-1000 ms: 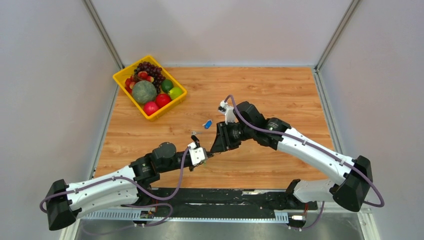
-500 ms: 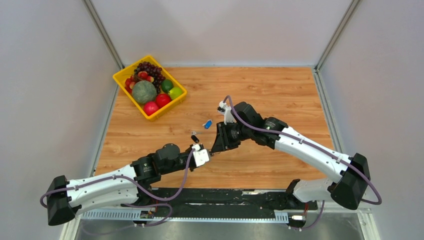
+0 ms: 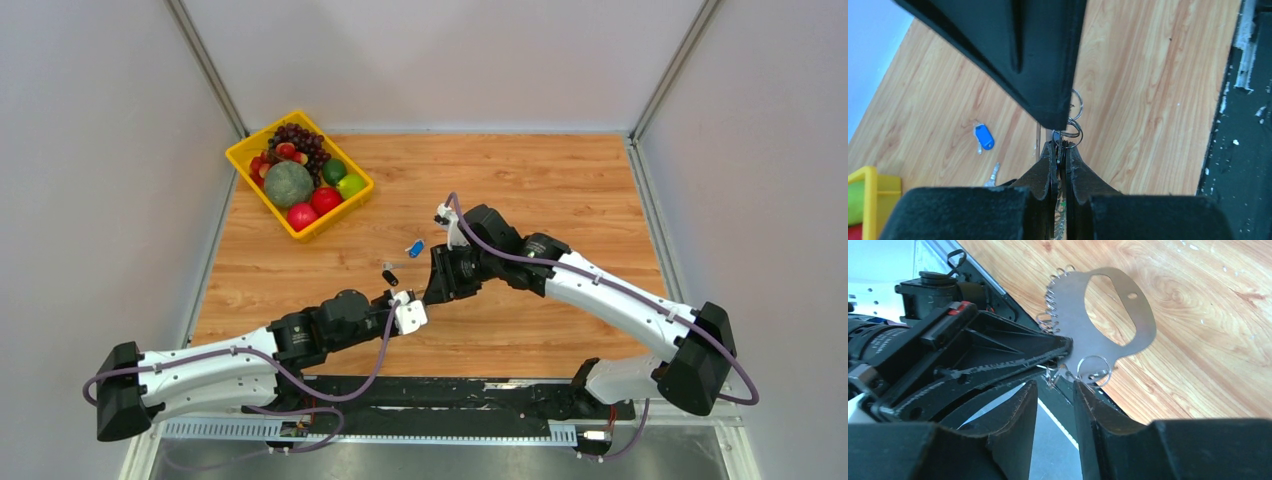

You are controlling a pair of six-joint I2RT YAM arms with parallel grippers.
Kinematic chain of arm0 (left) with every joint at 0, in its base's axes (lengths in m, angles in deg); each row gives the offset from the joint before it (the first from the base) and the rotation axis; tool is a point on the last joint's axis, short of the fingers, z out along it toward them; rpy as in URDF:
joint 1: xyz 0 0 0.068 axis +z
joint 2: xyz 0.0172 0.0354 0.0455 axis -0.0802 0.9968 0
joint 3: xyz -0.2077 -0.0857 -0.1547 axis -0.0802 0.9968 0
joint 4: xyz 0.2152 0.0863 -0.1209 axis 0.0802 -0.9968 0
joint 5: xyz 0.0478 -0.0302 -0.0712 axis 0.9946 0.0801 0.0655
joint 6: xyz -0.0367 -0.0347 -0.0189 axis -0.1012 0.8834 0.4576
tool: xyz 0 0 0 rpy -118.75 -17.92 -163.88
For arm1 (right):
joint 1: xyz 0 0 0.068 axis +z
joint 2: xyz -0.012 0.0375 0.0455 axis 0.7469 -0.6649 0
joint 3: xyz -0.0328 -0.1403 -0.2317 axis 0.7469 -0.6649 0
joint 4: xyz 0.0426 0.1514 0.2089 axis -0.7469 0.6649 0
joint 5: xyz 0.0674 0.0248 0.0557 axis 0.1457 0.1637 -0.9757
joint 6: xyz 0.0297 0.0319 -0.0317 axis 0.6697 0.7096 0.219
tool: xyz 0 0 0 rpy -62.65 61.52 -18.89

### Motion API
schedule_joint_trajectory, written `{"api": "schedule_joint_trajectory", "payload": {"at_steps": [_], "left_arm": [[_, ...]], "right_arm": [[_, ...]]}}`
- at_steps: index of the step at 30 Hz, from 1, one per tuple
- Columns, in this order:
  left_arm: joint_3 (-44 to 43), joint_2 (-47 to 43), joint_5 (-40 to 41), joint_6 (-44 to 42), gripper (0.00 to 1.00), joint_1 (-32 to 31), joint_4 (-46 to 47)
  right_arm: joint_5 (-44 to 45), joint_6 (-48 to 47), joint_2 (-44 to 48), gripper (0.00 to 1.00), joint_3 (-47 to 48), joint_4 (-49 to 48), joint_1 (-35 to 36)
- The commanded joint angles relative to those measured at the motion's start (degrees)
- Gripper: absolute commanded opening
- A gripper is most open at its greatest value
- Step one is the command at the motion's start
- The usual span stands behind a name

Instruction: Remove the keys from the keyring

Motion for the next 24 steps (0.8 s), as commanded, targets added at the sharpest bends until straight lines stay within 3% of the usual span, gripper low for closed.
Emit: {"api": "schedule_joint_trajectory", "payload": {"at_steps": [1, 4, 15, 24], "left_arm": [[-3.93, 0.16, 3.63, -2.76, 0.00, -0.44, 3.96], [-3.81, 0.43, 3.89, -2.90, 0.00, -0.59, 4.23], [-3.73, 0.87, 3.60, -3.04, 0.00, -1.23, 4.94], [-3.57, 1.09, 4.03, -2.98, 0.00, -1.73, 5.24]], "right_arm": [[3.77, 0.95, 1.81, 0.36, 1.89, 2.39, -0.39], [3.45, 1.67, 2.66, 0.31, 0.91, 2.32, -1.17], [0.38, 3.23, 1.82, 0.30, -0.55, -0.70, -1.26], [3.95, 5.45, 4.43, 0.28, 0.51, -1.65, -1.41]]}}
